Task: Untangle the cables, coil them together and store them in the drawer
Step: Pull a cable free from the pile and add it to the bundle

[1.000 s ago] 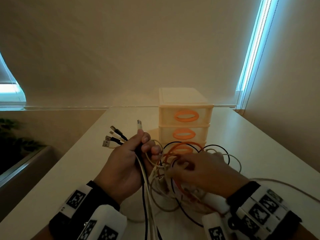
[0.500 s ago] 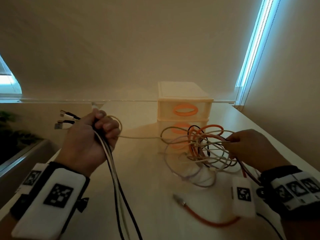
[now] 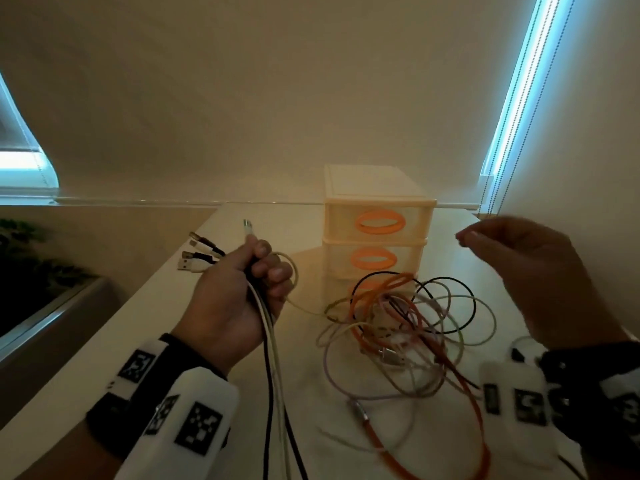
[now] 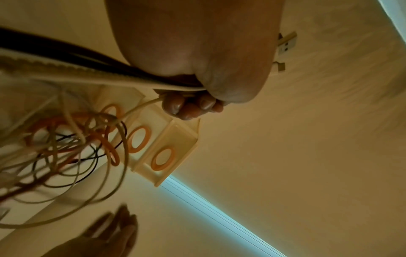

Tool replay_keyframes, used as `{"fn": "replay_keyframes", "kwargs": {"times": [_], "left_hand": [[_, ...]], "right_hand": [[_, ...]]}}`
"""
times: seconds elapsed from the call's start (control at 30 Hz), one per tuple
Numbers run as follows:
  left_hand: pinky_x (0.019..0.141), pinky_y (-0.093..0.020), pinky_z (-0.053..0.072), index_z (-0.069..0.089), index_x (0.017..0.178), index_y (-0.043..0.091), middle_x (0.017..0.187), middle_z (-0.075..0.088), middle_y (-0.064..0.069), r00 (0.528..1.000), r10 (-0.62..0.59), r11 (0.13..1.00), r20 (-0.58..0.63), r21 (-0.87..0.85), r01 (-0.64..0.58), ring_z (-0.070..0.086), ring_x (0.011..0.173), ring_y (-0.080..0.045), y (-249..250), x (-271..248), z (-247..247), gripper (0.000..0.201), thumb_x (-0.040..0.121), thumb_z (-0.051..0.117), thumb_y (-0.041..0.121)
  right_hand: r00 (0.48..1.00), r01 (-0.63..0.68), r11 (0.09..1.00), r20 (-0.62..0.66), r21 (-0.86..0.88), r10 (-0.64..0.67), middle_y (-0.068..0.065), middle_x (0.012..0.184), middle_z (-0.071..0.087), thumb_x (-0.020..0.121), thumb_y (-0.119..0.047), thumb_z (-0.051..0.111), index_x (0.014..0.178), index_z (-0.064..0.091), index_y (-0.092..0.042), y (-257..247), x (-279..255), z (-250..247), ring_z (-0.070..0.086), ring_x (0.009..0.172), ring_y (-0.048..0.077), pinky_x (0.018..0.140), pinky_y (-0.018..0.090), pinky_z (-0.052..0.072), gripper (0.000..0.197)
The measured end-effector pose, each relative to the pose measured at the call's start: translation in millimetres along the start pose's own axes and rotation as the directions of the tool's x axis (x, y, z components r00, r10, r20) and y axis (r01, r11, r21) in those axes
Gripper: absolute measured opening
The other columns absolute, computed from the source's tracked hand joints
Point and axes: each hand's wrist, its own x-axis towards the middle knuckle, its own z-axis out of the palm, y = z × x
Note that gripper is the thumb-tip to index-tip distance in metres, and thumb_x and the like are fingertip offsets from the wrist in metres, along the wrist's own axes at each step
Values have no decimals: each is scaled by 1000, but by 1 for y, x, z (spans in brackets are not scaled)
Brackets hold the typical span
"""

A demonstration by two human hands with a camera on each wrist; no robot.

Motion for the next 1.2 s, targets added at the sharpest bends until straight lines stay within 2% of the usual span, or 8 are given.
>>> {"fn": "replay_keyframes", "kwargs": {"times": [0.13, 0.27, 0.37, 0.53, 0.77, 0.93, 1.1, 1.2], "left_hand": [[50, -22, 35, 48, 74, 16, 67, 30, 3, 1000, -4, 999, 29, -44, 5, 40, 57, -13, 0, -4, 4, 36, 107, 42, 32], [53, -23, 34, 48, 76, 16, 66, 31, 3, 999, 23, 997, 38, -70, -20, 41, 59, -14, 3, -6, 6, 37, 107, 40, 32], [53, -24, 34, 48, 76, 15, 66, 31, 3, 999, 23, 996, 35, -84, -20, 41, 59, -14, 4, -4, 4, 37, 108, 40, 31], [52, -23, 35, 49, 76, 15, 65, 33, 3, 999, 29, 995, 42, -93, -25, 42, 59, -14, 5, -5, 4, 36, 107, 40, 31], [43, -23, 34, 45, 71, 16, 60, 31, 5, 986, 54, 993, -160, -95, -70, 39, 51, -13, 26, 24, -34, 41, 109, 36, 28], [40, -22, 33, 45, 68, 16, 58, 30, 4, 971, 15, 996, -240, -83, -35, 38, 47, -13, 23, 39, -51, 44, 109, 32, 23], [41, -22, 34, 45, 68, 16, 57, 31, 4, 965, 21, 996, -260, -78, -43, 40, 47, -13, 21, 43, -54, 44, 109, 33, 25], [42, -23, 34, 45, 67, 16, 58, 31, 4, 963, 37, 996, -266, -74, -58, 40, 47, -13, 25, 43, -56, 45, 109, 34, 27]], "right_hand": [[877, 202, 978, 436, 51, -204, -5, 78, 73, 86, -15, 76, 88, 75, -20, -42, -33, 37, 68, 67, 7, 63, 18, 54, 6], [631, 514, 789, 772, -338, -80, -23, 117, 62, 89, -51, 68, 130, 60, -39, -38, -54, 89, 58, 102, -4, 91, 23, 49, 44], [725, 545, 659, 686, -519, -59, -16, 141, 51, 93, -54, 59, 147, 37, -41, -31, -55, 103, 49, 127, 10, 106, 33, 44, 60], [848, 478, 621, 511, -621, -142, -12, 106, 63, 97, -45, 54, 116, 62, -35, -16, -46, 107, 63, 99, 12, 78, 27, 48, 23], [882, 3, 1000, 472, 7, -7, -6, 109, 56, 86, -23, 72, 84, 76, -24, -10, -19, 67, 59, 98, -2, 84, 21, 50, 5], [937, -340, 788, 258, 513, 237, 23, 110, 63, 62, -43, 84, 103, 67, 4, 19, 2, 31, 65, 101, 31, 92, 42, 55, 64], [885, -462, 669, 258, 582, 386, 14, 77, 50, 97, -20, 51, 80, 56, -7, 24, 4, 28, 51, 66, 23, 57, 28, 50, 22], [884, -467, 615, 357, 635, 302, 4, 67, 33, 89, -26, 51, 71, 49, -13, 13, 8, 21, 30, 54, 17, 51, 30, 26, 22]]}}
